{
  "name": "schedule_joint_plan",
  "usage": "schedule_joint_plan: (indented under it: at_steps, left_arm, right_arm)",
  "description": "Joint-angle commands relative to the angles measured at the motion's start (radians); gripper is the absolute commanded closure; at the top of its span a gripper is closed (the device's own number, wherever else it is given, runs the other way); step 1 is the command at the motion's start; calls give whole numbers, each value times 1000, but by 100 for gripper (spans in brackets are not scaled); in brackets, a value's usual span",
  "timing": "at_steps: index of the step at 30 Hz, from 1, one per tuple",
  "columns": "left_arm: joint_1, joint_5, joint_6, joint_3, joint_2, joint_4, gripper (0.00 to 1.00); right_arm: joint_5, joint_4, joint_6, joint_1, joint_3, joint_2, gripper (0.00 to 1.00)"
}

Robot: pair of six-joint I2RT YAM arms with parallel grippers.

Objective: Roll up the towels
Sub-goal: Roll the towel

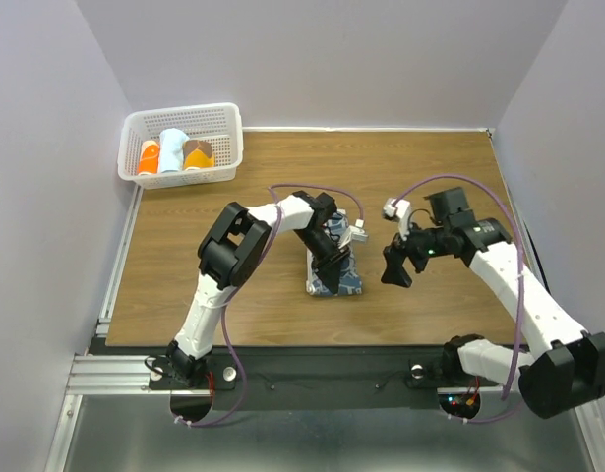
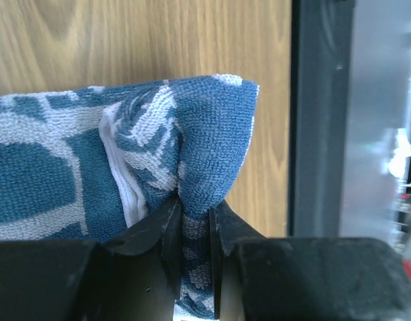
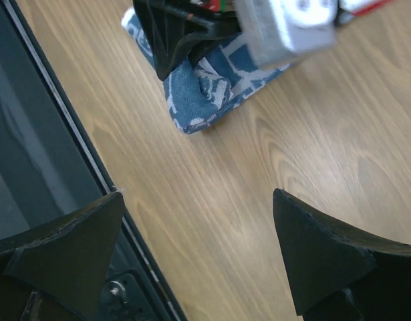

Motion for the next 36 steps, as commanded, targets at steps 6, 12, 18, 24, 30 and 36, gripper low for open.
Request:
schedule_joint_plan:
  at_steps: [6,12,18,24,30,36]
  left_arm:
    - [-1,-180,98,-11,174,-137,81]
    - [22,-186,113,-15,205,-135,82]
    - [45,-190,121,1,206,-130,81]
    - [71,-180,115,18,208,-121,79]
    - [119,-186,98,-20,156,-81,72]
    - [192,-190,69,-121,15,17,49]
  right_arm:
    - [266,327,35,336,-63,152,11]
    - [354,508,73,510,-127,243,20]
    - [363,628,72,556,-185,306,25]
    - [279,720,73,556,-209,396,56]
    - [184,748,79,513,-164,521,85]
    - [49,723,96,453,-97,597,86]
